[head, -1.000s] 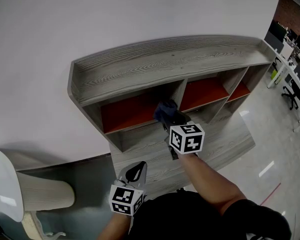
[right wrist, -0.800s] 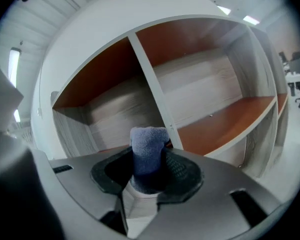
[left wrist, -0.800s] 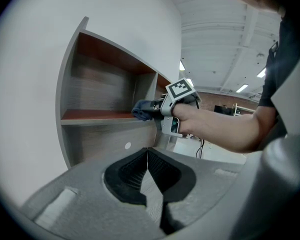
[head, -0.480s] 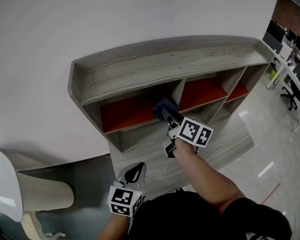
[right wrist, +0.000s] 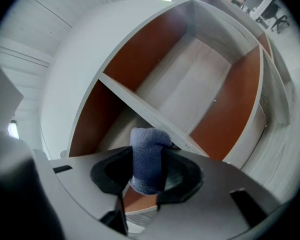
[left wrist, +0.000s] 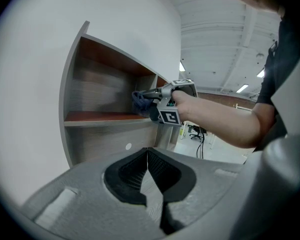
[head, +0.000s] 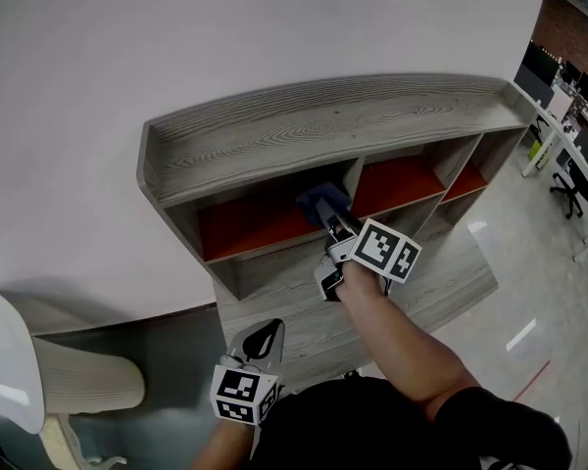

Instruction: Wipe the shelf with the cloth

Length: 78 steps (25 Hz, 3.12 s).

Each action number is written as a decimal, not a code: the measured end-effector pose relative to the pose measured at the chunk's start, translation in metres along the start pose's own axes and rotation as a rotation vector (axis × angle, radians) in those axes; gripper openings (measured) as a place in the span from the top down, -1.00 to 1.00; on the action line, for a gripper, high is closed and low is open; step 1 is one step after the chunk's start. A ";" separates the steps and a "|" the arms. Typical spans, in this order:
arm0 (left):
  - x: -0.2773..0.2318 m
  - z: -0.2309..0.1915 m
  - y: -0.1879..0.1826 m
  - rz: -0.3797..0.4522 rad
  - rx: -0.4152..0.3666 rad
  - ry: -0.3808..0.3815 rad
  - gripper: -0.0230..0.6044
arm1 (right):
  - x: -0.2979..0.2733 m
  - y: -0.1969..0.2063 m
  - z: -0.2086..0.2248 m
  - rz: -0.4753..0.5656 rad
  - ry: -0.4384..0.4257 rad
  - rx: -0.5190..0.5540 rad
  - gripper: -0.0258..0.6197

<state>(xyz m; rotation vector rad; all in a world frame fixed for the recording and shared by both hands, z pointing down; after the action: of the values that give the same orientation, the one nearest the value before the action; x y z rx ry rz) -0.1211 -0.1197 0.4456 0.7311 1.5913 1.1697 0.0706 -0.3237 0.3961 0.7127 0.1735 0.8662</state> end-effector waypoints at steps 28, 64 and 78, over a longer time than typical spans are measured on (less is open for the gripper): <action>0.003 -0.002 0.000 0.014 0.007 -0.015 0.89 | -0.017 -0.043 -0.073 -0.012 -0.022 0.401 0.47; 0.023 -0.023 0.004 0.018 0.025 -0.079 0.89 | -0.058 0.021 -0.132 -0.178 0.008 1.069 0.47; 0.036 -0.037 0.010 0.021 0.042 -0.113 0.89 | -0.082 0.059 -0.161 -0.210 -0.107 1.082 0.47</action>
<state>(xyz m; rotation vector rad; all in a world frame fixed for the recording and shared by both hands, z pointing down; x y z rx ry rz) -0.1685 -0.0974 0.4435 0.8287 1.5214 1.0940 -0.0870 -0.2787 0.3000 1.7068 0.6321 0.4789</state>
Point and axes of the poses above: the fingertips, and each gripper's own axes: x backward along the fingers, z to its right, y out of its underside, the point moved 9 cm from there along x, backward along the fingers, and after that the axes turned 12 degrees about -y, right-handed, at the moved point
